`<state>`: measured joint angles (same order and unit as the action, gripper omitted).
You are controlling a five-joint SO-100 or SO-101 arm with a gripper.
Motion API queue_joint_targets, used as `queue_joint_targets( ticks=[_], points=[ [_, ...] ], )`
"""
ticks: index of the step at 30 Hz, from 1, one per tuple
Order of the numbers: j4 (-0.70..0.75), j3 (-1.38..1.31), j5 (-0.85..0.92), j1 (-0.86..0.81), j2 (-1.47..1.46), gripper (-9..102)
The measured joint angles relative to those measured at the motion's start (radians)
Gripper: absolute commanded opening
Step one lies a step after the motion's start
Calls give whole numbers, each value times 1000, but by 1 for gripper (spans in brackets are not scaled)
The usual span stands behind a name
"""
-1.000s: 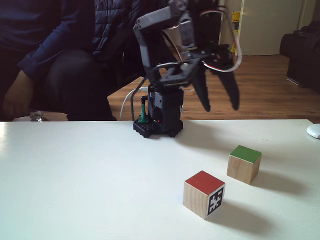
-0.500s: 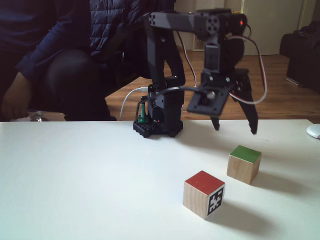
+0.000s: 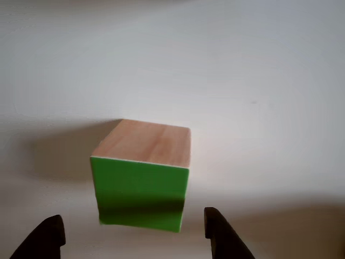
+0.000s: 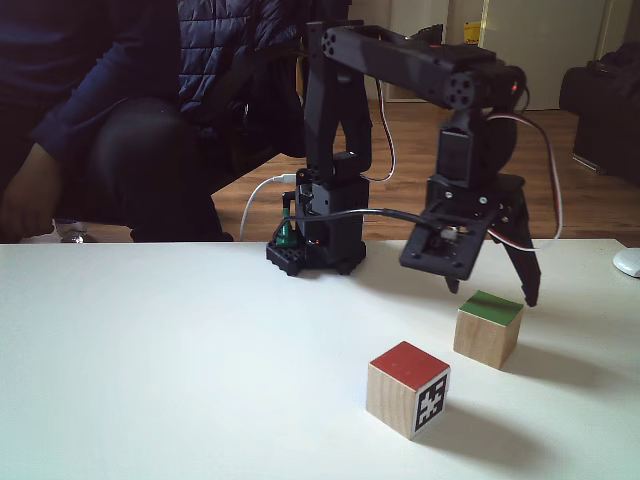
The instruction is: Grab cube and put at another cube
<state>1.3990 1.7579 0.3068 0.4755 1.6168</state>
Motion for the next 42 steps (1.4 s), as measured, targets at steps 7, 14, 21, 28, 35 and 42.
queue_joint_targets(
  ticks=[7,14,21,28,35,42],
  points=[
    [-3,-37,-35,44,-87,41],
    [-3,-61,-35,46,-143,41],
    [-21,-81,-35,9,-196,40],
    [-54,-81,-35,17,-258,36],
    [-78,-83,-35,14,-278,22],
    [-78,-107,-48,11,-276,16]
  ],
)
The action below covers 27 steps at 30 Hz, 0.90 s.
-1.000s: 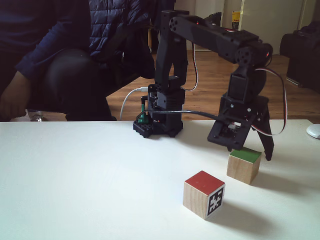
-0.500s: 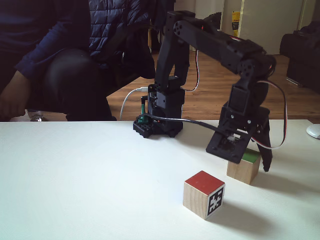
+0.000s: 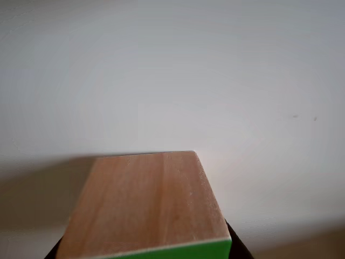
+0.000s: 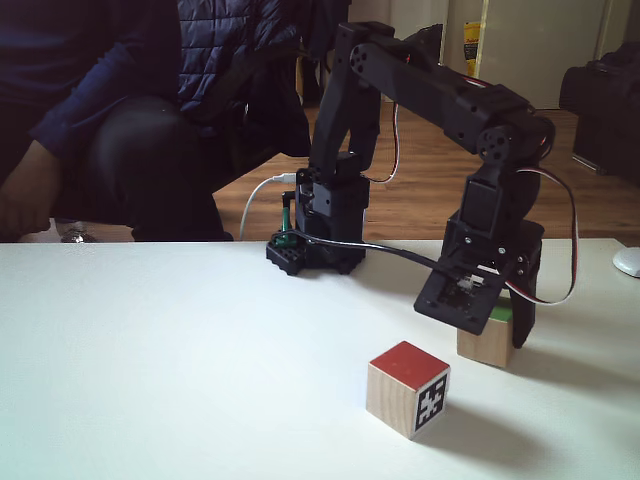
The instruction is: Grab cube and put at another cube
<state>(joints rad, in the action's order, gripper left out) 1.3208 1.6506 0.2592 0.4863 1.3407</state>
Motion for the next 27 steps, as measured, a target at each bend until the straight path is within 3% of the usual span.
queue_joint_targets(
  ticks=[9,16,27],
  points=[
    [72,-23,-17,-5,78,16],
    [167,-115,-52,-109,212,16],
    [103,-81,-167,-353,313,16]
  ],
)
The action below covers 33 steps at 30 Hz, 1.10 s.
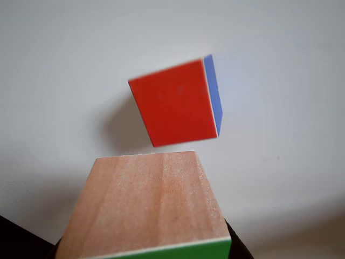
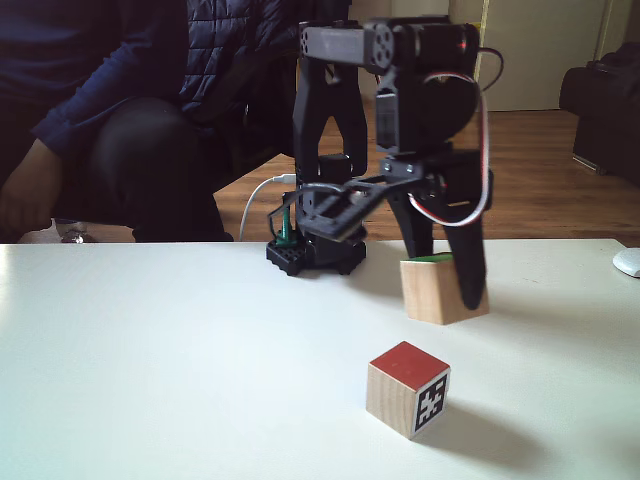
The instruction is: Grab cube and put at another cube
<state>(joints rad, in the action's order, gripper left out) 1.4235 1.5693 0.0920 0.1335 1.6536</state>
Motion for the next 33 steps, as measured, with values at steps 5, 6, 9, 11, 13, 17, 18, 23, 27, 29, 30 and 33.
queue_joint_targets(
  ticks=[5,6,9,11,13,17,18,23,27,29,30,33],
  points=[
    [2,0,-14,-48,5,16],
    [6,0,-14,-46,5,16],
    [6,0,-14,-48,5,16],
    [8,0,-14,-61,5,16],
    [8,5,-20,-60,5,16],
    [8,11,-38,-55,0,16],
    [8,11,-41,-63,-8,16],
    [8,11,-55,-92,-32,16],
    [8,11,-57,-114,-54,17],
    [8,11,-57,-126,-63,17],
    [12,11,-57,-124,-64,17],
    [14,11,-57,-112,-72,17]
  ],
)
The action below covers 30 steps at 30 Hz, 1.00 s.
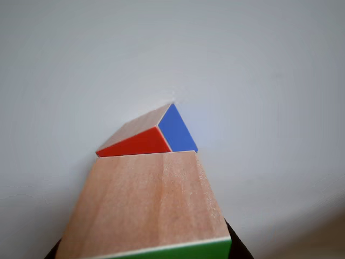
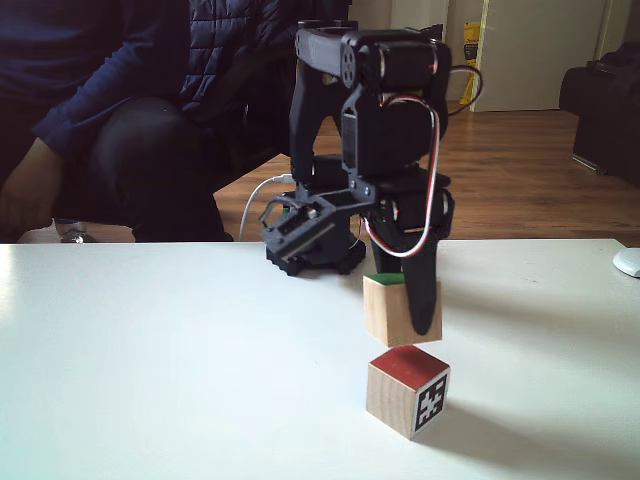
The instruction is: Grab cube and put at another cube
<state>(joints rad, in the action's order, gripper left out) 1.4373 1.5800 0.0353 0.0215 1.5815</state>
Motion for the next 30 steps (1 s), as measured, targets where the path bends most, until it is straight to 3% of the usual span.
queue_joint_targets(
  ticks=[30],
  points=[
    [0,-86,-41,18,-107,22]
  ],
)
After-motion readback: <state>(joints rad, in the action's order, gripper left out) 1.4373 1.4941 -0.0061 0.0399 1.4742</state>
